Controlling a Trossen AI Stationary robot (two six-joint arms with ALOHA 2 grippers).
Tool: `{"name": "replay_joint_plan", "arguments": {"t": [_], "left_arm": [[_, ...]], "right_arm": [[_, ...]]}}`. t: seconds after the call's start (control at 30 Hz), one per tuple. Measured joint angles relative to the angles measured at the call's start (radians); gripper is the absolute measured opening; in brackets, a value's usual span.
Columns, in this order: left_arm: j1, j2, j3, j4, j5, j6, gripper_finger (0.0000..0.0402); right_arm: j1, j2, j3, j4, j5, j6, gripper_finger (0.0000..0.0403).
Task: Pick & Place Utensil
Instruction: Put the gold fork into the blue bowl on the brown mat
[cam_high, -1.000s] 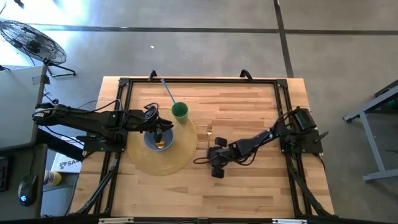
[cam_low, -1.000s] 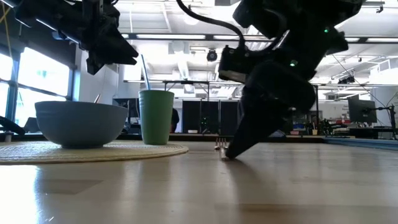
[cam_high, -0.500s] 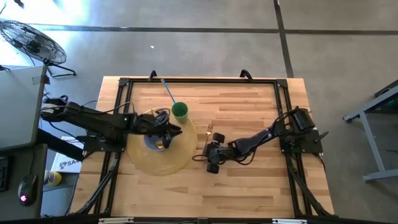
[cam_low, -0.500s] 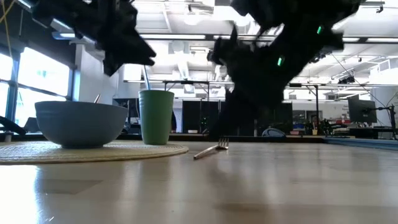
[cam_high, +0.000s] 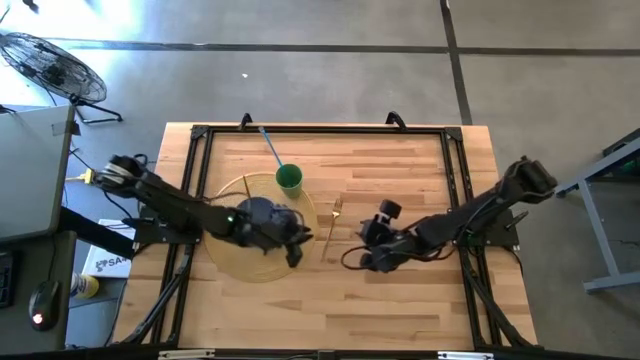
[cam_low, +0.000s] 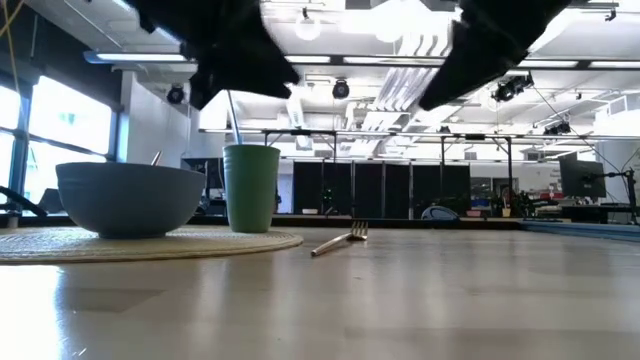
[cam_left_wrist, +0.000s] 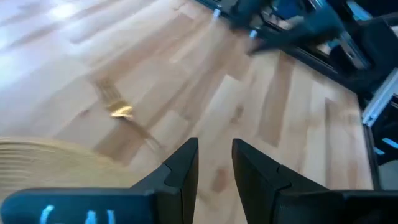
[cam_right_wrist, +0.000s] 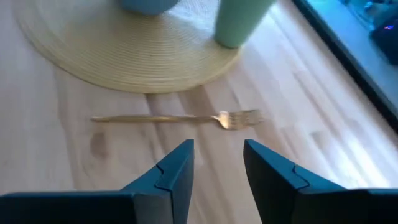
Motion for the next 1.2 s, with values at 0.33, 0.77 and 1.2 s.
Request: {"name": "replay_joint_plan", "arguments": {"t": [0.33, 0.77, 1.2], "left_arm": [[-0.032, 0.289, 0.308, -0.217, -0.003, -0.142, 0.0162], [0.033, 0.467, 0.380, -0.158, -0.081, -0.312, 0.0222], [0.057, 0.555, 0.377, -0.138, -0.191, -0.318, 0.0215]], "right_arm": [[0.078, -0.035, 0.000, -0.110, 0.050, 0.053, 0.0134], [0.194, -0.033, -0.002, -0.130, 0.115, 0.103, 0.0134], [0.168, -0.032, -0.002, -0.142, 0.163, 0.095, 0.0134]]}}
